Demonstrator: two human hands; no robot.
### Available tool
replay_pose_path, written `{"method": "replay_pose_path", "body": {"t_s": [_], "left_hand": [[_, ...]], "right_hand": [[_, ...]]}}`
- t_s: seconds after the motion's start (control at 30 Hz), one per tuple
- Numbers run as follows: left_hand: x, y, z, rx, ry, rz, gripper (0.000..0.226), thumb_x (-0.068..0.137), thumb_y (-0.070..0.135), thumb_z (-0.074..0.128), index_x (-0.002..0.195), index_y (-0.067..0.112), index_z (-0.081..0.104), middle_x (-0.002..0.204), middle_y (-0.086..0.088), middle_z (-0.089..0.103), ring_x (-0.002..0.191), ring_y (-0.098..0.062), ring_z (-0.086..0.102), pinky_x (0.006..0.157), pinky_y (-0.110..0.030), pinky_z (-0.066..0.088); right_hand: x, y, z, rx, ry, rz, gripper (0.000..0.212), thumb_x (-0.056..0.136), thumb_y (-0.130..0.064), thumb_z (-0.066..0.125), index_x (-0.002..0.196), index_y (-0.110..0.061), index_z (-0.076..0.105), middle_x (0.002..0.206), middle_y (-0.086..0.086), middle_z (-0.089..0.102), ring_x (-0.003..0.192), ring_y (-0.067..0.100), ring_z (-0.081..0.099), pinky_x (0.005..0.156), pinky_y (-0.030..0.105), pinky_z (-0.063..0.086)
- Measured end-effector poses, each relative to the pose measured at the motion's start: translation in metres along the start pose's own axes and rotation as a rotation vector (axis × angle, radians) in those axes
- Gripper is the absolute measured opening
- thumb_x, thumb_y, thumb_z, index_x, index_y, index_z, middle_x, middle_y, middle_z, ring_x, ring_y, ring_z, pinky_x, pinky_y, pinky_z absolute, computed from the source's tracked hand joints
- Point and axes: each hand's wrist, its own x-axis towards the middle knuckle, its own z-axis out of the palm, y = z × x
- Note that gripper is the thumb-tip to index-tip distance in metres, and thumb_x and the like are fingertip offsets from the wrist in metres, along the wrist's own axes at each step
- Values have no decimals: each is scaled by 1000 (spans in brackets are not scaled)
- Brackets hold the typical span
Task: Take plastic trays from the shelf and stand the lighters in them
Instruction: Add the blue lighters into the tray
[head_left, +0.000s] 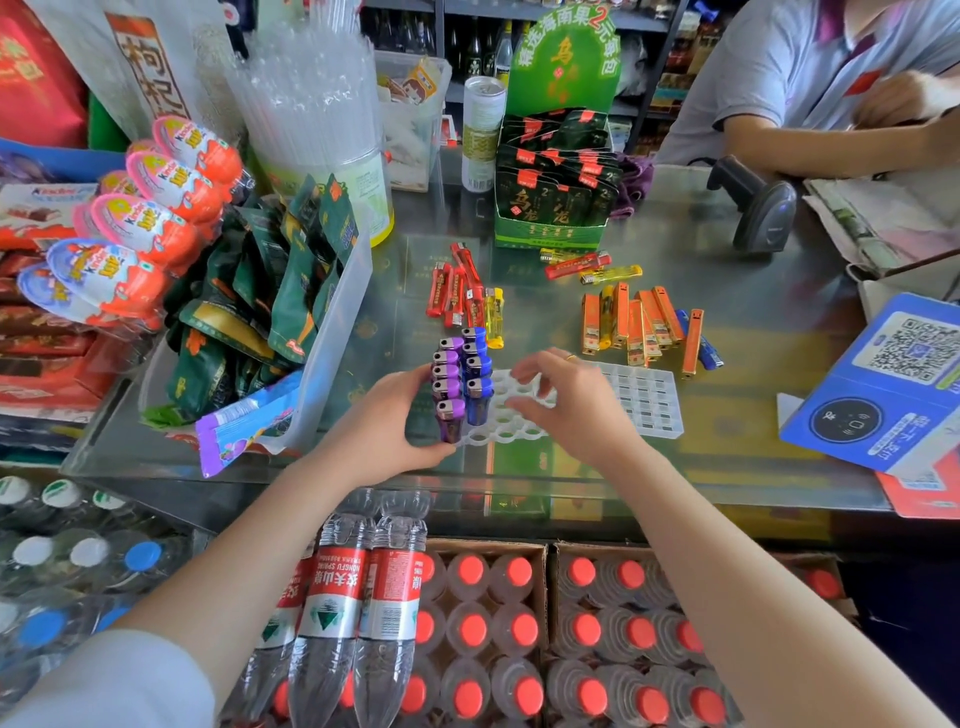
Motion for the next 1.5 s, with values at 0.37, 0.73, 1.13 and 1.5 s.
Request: {"method": "replay_pose_path", "body": {"t_s": [0.37, 0.73, 1.13, 1.5], "left_hand": [[26, 14, 27, 14, -12, 38, 37, 63, 26, 77, 78, 41, 47, 84, 23, 51, 89, 8, 51, 74, -15, 37], [29, 15, 35, 28, 37, 15, 40, 60, 45, 74, 86, 50, 44, 94, 25, 53, 96, -7, 53, 87, -36, 46], [16, 7, 35, 90, 127, -22, 63, 60, 40, 79, 115, 25, 51, 116, 4, 57, 111, -17, 49, 93, -32, 38], [10, -8, 32, 121, 110, -69, 70, 57, 54, 72, 117, 27, 50, 114, 7, 59, 110, -14, 51, 91, -36, 44]], "right_hand": [[-7, 113, -52, 38, 537, 738, 32, 90, -5, 39, 118, -8, 54, 122, 13, 49, 110, 30, 47, 85, 34, 37], [6, 130, -57, -43, 380, 814, 26, 86, -13, 48, 110, -8, 56, 110, 14, 59, 106, 33, 49, 80, 40, 44], [-27, 64, -62, 151, 628, 448, 11, 87, -21, 56, 94, -16, 63, 85, -2, 55, 69, 13, 56, 64, 26, 46], [-26, -6, 0, 504, 137, 24, 35, 81, -1, 62, 87, -33, 52, 74, -15, 60, 67, 10, 57, 65, 21, 49]]}}
